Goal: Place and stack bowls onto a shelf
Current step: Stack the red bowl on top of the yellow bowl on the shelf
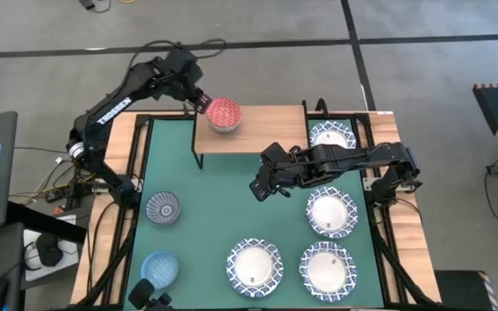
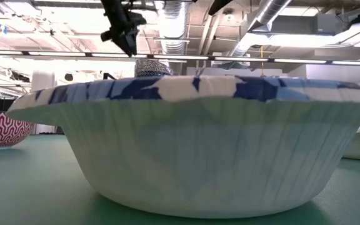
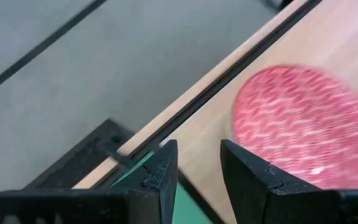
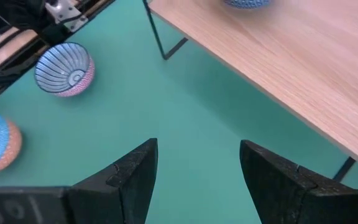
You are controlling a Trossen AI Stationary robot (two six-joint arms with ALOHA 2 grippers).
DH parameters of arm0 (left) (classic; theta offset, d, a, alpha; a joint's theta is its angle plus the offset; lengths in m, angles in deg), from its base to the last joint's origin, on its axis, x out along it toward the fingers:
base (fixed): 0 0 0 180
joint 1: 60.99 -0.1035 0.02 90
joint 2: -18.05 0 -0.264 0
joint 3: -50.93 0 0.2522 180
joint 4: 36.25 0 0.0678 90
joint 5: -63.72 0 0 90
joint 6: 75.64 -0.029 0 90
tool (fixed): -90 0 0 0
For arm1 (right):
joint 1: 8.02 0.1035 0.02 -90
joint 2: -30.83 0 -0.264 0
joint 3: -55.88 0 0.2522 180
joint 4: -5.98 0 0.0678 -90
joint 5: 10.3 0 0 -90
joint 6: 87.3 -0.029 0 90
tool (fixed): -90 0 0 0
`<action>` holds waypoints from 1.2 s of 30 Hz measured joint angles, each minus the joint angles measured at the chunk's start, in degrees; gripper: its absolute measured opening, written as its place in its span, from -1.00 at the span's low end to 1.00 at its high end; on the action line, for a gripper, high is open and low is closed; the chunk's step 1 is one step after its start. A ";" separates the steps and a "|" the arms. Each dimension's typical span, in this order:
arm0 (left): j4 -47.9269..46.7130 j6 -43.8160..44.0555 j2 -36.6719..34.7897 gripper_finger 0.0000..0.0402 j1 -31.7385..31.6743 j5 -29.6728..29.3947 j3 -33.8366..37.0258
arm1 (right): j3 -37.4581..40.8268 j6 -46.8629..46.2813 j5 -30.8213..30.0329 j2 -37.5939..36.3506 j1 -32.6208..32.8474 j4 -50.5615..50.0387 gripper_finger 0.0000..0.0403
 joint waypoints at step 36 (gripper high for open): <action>7.32 1.04 0.77 -0.47 2.48 -3.42 9.38 | 0.04 -3.52 0.02 0.37 1.79 1.37 0.26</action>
